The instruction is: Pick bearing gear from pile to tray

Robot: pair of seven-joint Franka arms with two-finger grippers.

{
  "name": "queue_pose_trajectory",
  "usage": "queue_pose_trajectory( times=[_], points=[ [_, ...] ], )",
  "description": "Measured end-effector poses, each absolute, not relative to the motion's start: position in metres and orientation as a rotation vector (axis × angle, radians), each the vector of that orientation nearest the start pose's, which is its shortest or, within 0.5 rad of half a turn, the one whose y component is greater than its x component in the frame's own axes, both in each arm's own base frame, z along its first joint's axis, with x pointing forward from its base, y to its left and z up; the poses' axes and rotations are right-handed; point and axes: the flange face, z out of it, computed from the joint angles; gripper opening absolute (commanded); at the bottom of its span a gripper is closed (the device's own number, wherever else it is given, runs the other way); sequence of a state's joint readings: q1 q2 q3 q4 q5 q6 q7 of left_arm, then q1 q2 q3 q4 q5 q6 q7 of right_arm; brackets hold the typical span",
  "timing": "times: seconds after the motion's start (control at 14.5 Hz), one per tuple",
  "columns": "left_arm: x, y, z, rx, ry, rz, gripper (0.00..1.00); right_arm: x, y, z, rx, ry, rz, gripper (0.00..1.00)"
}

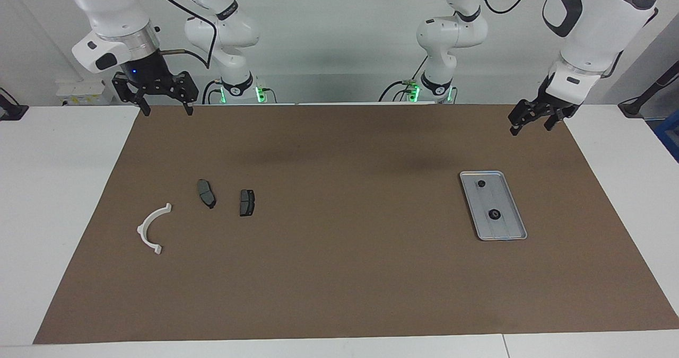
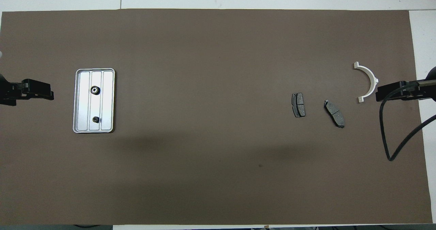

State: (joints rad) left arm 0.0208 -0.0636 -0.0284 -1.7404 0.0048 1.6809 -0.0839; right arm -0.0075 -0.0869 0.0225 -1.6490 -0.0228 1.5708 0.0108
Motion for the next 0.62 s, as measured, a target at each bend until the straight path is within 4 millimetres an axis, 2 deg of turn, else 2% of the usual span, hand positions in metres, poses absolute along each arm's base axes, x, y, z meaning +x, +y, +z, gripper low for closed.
queue_pose_trajectory(
  times=[0.34, 0.62],
  points=[
    [0.541, -0.005, 0.592, -3.133, -0.117, -0.001, 1.00, 0.527, 0.006, 0.635, -3.166, -0.006, -0.014, 1.00],
    [0.538, -0.004, 0.606, -3.132, -0.120, 0.012, 1.00, 0.527, 0.006, 0.635, -3.166, -0.006, -0.014, 1.00]
  ],
)
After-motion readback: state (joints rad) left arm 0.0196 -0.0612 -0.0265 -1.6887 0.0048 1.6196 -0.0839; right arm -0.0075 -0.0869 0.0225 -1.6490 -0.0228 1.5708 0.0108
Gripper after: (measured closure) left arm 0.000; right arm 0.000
